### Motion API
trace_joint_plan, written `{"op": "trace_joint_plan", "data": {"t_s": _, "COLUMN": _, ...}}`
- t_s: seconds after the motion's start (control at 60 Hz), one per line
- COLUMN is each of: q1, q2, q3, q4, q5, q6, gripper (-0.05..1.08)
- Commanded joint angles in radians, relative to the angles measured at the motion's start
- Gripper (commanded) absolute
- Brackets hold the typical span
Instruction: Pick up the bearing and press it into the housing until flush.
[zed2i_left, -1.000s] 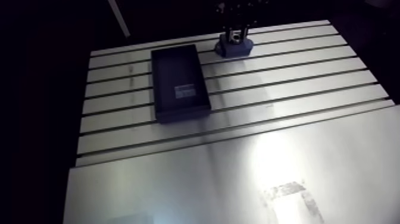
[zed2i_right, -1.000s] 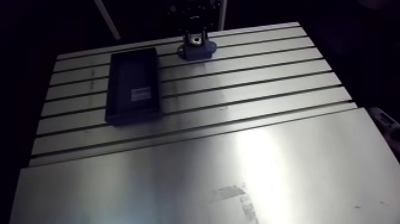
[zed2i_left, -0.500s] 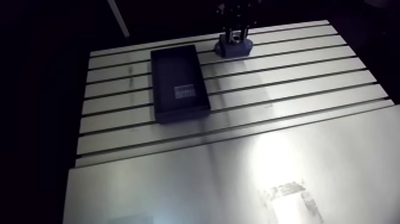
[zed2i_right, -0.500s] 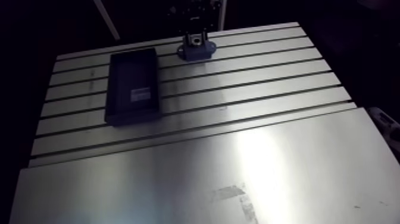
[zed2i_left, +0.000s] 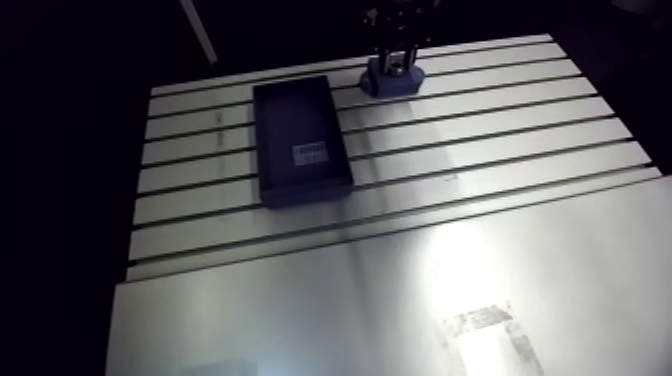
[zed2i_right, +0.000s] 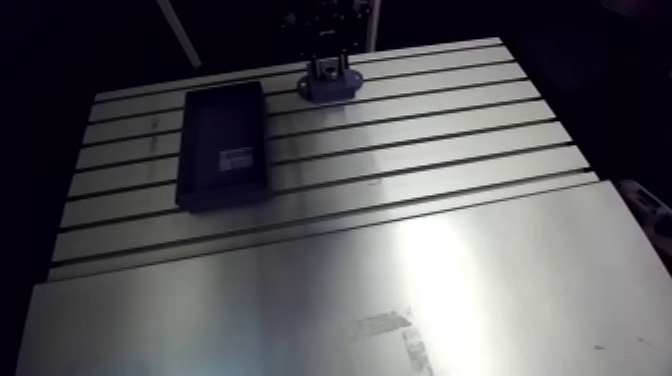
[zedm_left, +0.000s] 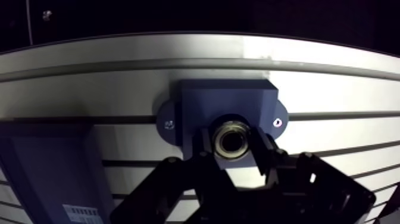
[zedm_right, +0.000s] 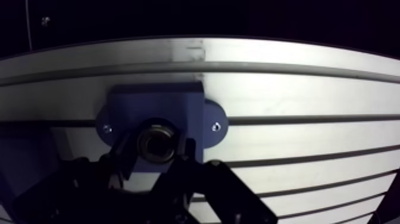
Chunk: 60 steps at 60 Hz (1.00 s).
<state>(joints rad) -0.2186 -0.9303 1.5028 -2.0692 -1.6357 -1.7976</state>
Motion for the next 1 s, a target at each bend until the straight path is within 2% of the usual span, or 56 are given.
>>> {"op": "trace_joint_plan", "data": {"t_s": 0.017, "q1": -0.002, "q2": -0.001, "q3": 0.004, "q4": -0.002, "q5": 0.001, "q6": 0.005, "gripper": 0.66}}
{"op": "trace_joint_plan", "data": {"t_s": 1.0, "q1": 0.004, "q2": -0.002, "q3": 0.004, "q4": -0.004, "q5": 0.003, "q6": 0.008, "gripper": 0.66}}
